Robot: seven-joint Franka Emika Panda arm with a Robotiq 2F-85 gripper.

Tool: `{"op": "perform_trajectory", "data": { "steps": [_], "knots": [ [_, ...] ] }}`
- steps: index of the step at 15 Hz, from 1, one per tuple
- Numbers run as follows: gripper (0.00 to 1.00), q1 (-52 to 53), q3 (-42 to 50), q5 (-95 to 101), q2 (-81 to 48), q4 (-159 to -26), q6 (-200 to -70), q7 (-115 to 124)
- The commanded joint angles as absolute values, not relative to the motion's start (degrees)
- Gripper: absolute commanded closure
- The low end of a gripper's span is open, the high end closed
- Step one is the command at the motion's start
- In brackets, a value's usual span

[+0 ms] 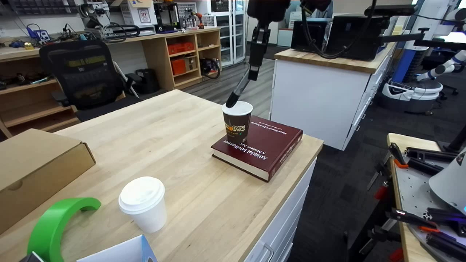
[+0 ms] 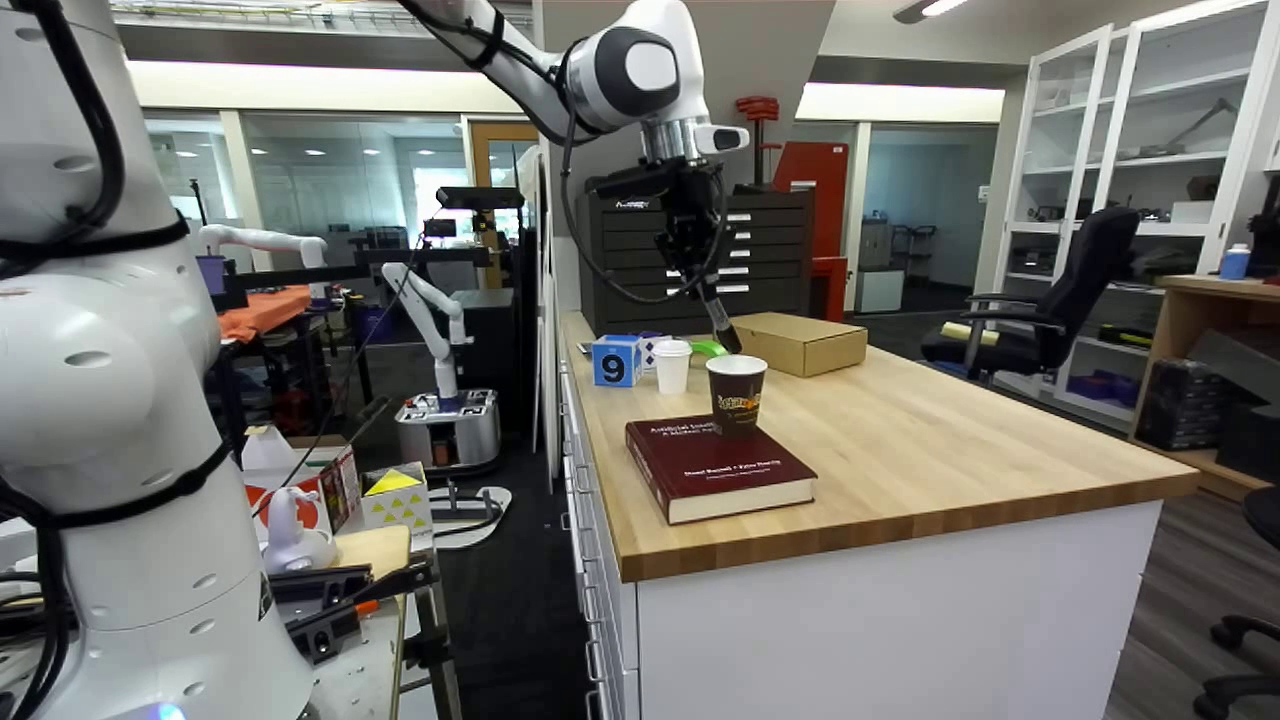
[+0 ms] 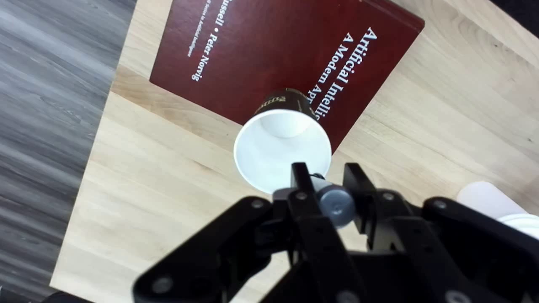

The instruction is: Put the black marker on the book

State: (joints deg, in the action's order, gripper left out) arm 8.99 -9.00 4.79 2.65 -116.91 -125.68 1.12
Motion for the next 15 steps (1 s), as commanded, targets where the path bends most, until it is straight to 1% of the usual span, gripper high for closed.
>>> {"op": "perform_trajectory", "data": {
  "steps": [1, 7, 15],
  "knots": [
    [0.94, 8.4, -8.8, 6.8, 9.1, -120.8, -125.5, 3.3],
    [0.94, 5.7, -7.3, 8.6, 11.2, -122.8, -126.3, 5.8],
    [0.94, 3.1, -6.6, 13.5, 8.7, -125.1, -126.5, 11.8]
  ]
}}
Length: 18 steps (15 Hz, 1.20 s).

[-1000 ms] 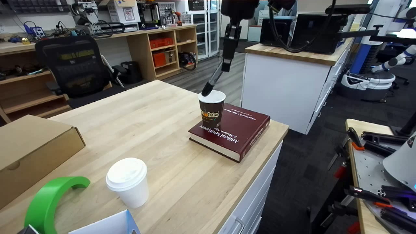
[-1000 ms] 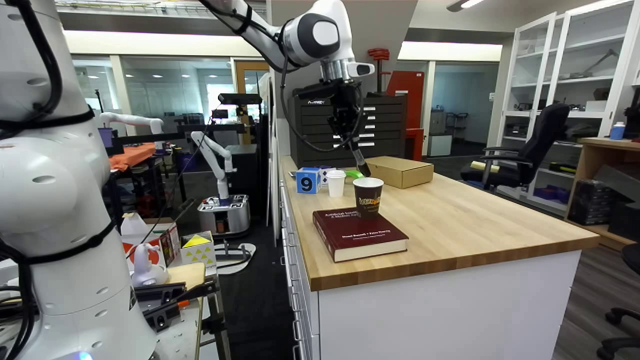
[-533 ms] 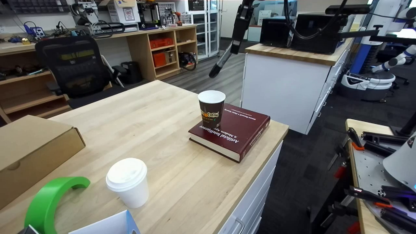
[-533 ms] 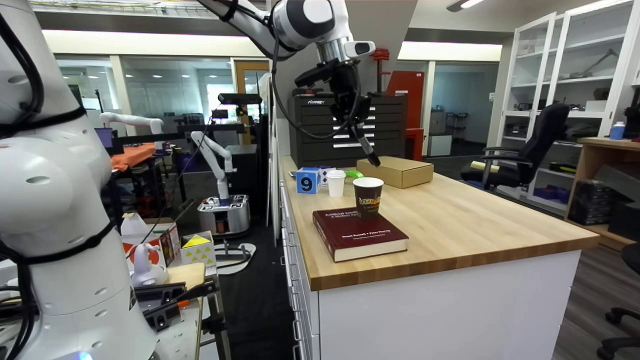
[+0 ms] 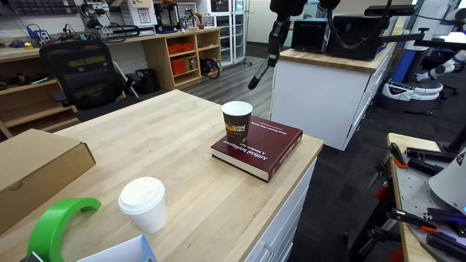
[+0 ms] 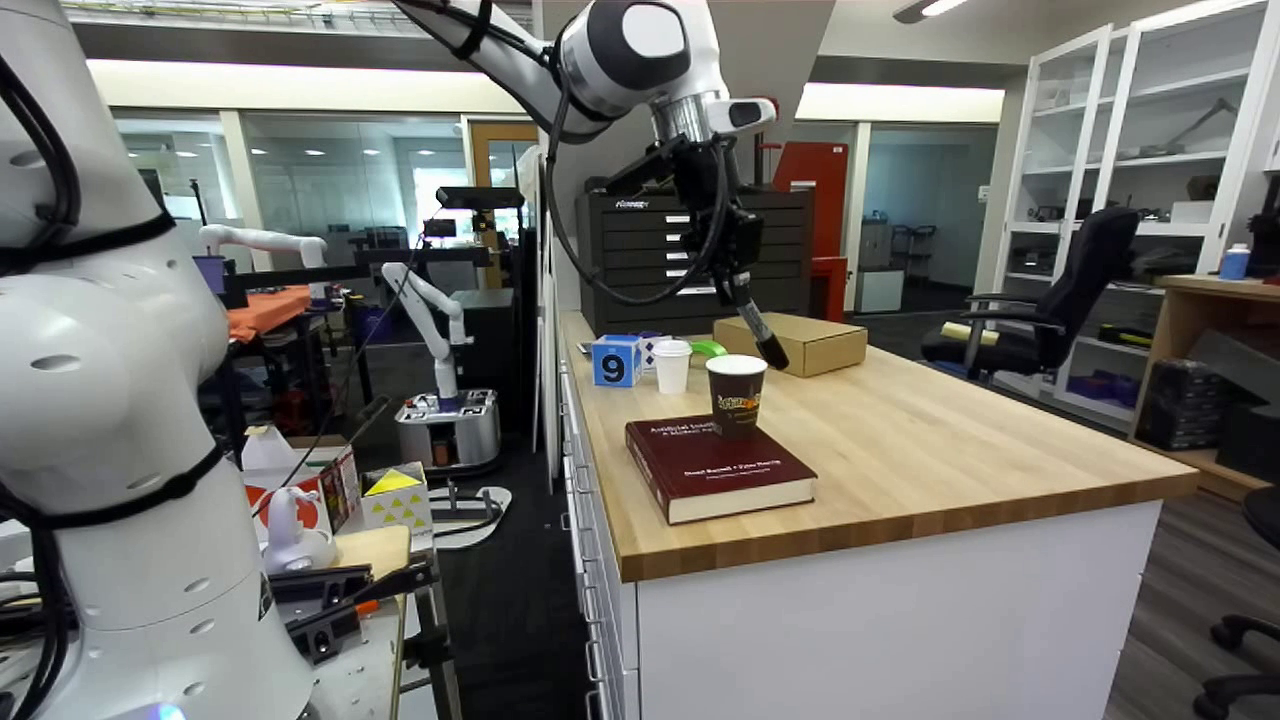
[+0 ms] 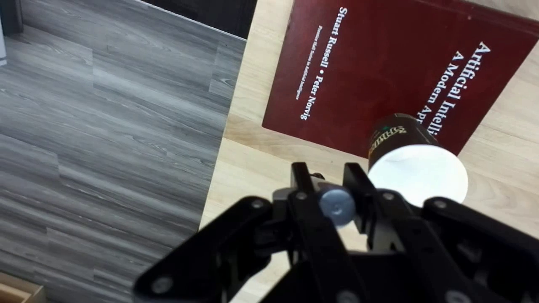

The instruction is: Put the black marker on the book

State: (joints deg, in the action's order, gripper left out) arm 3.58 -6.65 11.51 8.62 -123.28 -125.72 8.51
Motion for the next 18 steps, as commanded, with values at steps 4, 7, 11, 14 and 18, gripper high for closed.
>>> {"op": "perform_trajectory", "data": {
  "steps": [4, 7, 11, 14, 18],
  "knots": [
    [0.94, 3.2, -6.4, 13.4, 6.3, -126.5, -126.7, 13.2],
    [0.94, 3.5, -6.3, 13.4, 4.1, -127.2, -126.7, 14.0],
    [0.94, 3.9, -6.2, 13.5, 1.5, -127.2, -126.8, 14.8],
    [0.94, 4.2, -6.1, 13.9, -0.2, -126.6, -126.6, 15.0],
    [0.94, 4.2, -5.7, 14.5, -1.8, -125.5, -127.3, 16.0]
  ]
}}
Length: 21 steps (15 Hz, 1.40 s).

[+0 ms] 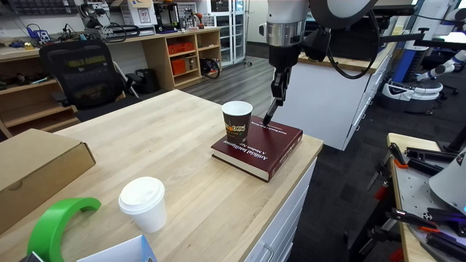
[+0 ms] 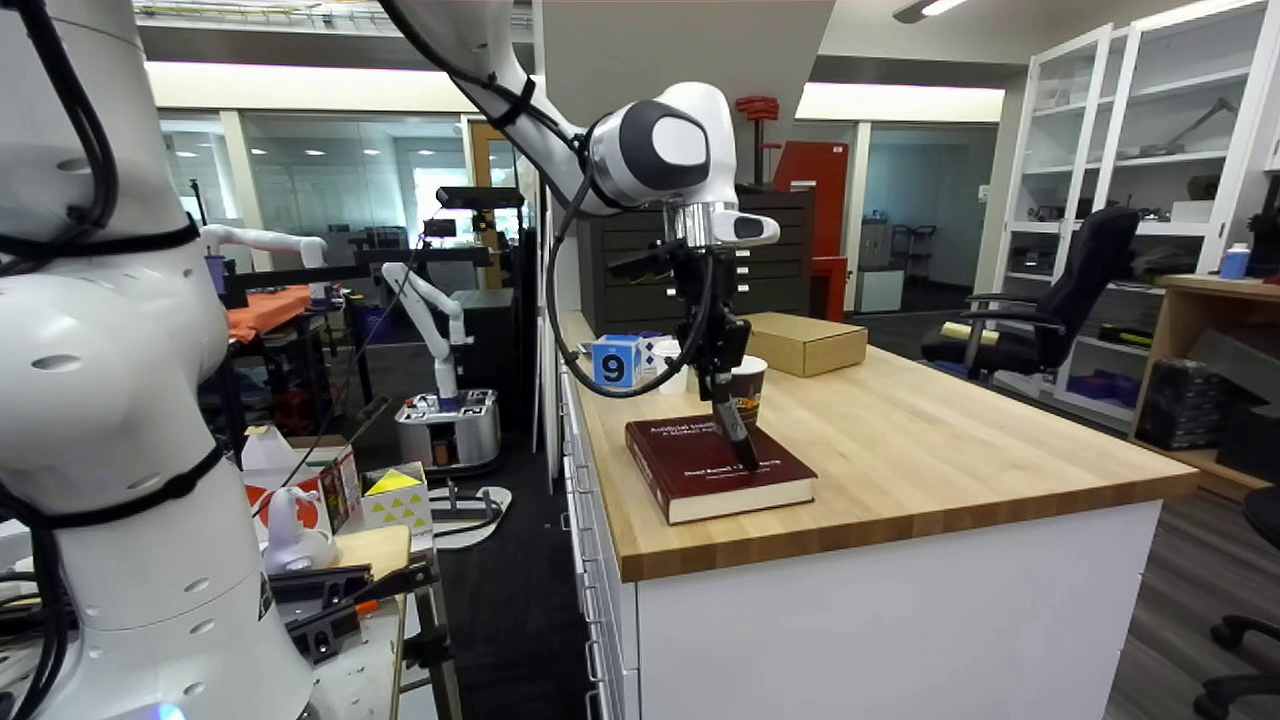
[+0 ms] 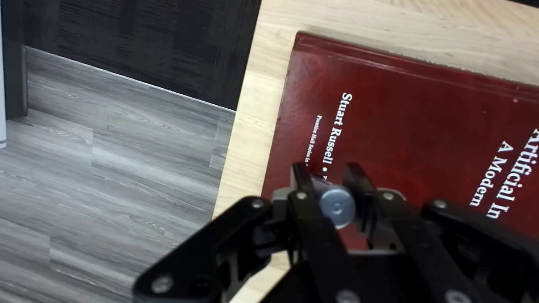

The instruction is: Put the black marker on the book

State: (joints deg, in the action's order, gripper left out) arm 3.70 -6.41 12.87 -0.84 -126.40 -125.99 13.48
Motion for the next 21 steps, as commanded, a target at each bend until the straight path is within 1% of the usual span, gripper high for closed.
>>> {"op": "perform_trajectory", "data": {
  "steps": [1, 14, 21],
  "knots": [
    [0.94, 4.2, -5.6, 14.5, -2.0, -125.2, -127.3, 16.2],
    [0.94, 4.8, -4.6, 17.4, -8.0, -120.4, -126.8, 17.1],
    [0.94, 7.0, -5.3, 20.0, -5.6, -125.4, -128.0, 17.4]
  ]
}}
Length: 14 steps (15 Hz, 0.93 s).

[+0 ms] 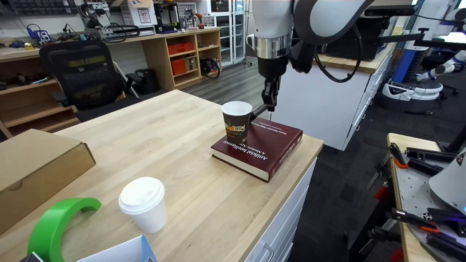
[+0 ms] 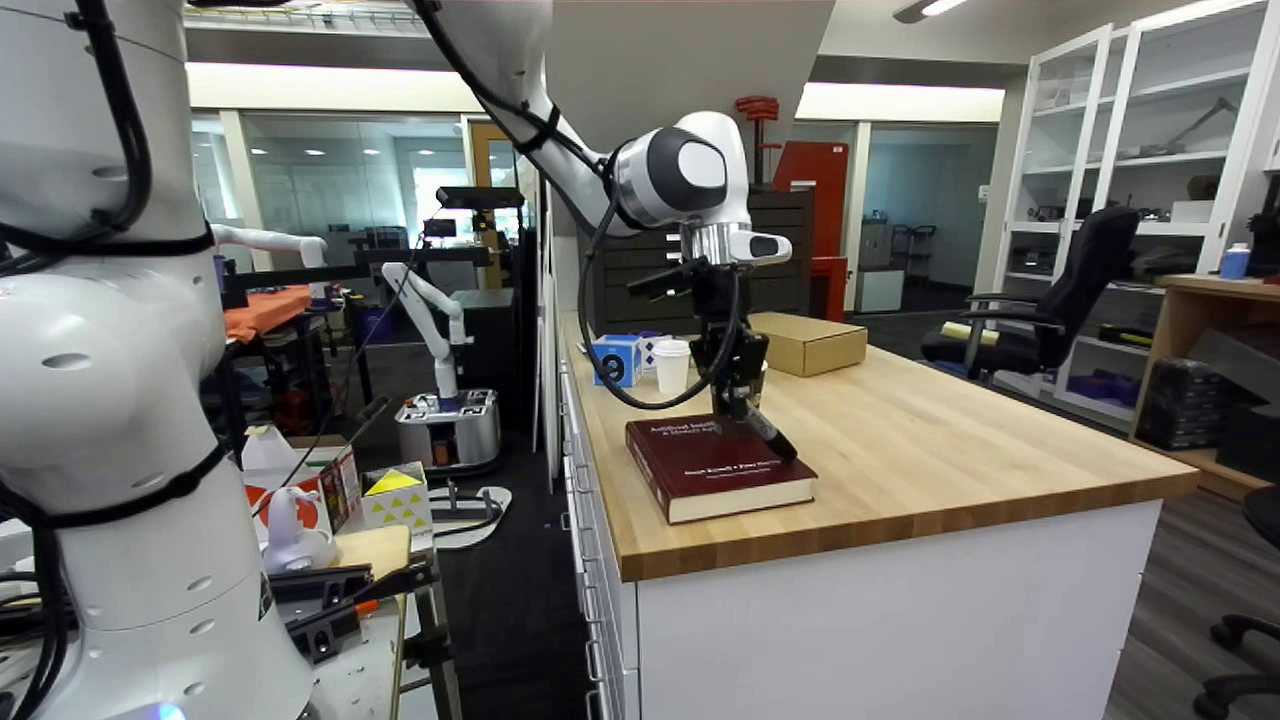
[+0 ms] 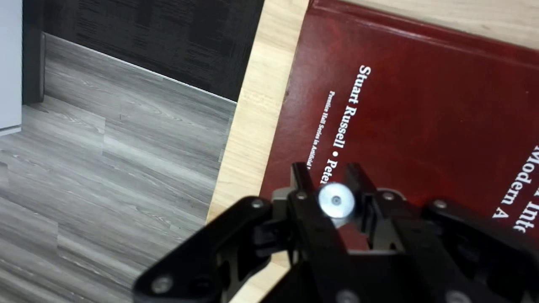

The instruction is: Put the black marker on the book

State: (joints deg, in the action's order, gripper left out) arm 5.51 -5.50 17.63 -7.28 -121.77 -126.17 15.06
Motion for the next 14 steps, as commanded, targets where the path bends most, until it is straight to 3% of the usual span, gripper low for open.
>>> {"op": "perform_trajectory", "data": {
  "steps": [1, 7, 9, 11, 14],
  "knots": [
    [0.94, 7.3, -5.4, 20.2, -5.1, -126.7, -128.3, 17.4],
    [0.93, 7.9, -5.3, 19.6, -4.8, -130.9, -128.8, 18.4],
    [0.49, 7.9, -5.4, 19.5, -4.8, -131.6, -129.2, 18.1],
    [0.45, 7.9, -5.4, 19.1, -4.9, -132.1, -129.5, 17.7],
    [0.28, 7.9, -5.4, 19.1, -4.8, -132.4, -129.7, 17.6]
  ]
}}
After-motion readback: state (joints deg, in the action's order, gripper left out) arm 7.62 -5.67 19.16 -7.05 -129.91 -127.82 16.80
